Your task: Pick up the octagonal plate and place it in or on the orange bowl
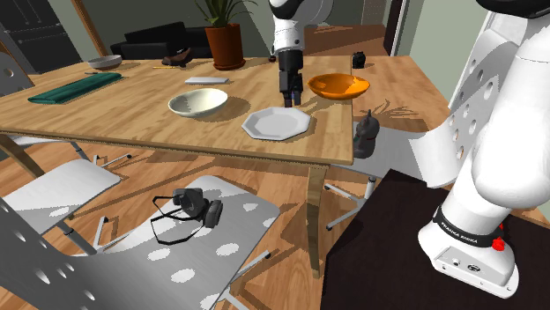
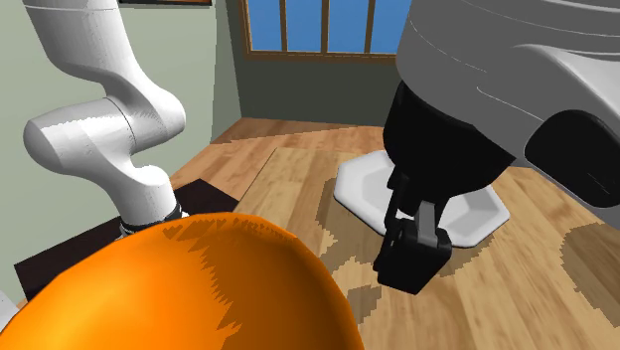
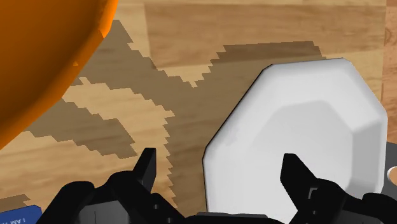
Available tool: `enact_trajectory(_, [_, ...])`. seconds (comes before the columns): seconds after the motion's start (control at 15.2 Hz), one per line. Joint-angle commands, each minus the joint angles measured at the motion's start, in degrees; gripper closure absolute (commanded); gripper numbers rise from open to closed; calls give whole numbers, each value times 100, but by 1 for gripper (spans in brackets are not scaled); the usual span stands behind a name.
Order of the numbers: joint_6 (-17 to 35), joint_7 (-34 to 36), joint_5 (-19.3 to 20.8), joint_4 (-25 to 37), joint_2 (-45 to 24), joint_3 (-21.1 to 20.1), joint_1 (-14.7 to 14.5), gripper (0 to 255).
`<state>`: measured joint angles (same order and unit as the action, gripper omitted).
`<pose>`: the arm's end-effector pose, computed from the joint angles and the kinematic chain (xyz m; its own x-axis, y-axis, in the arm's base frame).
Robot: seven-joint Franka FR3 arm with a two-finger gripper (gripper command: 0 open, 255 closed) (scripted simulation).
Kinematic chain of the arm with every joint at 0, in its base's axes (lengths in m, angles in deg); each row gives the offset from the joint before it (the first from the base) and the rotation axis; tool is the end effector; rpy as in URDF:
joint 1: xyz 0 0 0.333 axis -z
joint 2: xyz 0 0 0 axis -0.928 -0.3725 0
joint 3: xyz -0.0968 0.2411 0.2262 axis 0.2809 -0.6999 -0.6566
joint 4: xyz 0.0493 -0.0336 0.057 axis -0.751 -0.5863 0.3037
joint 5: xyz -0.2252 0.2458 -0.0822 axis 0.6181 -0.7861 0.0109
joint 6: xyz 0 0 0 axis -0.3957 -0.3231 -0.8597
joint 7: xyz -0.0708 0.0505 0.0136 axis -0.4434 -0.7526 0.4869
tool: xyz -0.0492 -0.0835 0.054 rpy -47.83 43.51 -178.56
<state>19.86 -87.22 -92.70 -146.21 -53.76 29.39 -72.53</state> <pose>0.5102 0.0202 0.5253 0.9135 0.3819 -0.1400 0.3171 -0.8842 -0.3430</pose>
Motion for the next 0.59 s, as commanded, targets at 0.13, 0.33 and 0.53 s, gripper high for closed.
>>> enact_trajectory(0.13, [0,0,0,0,0,0,0,255])
enact_trajectory(0.33, [0,0,0,0,0,0,0,255])
enact_trajectory(0.53, [0,-1,0,2,-2,0,1,255])
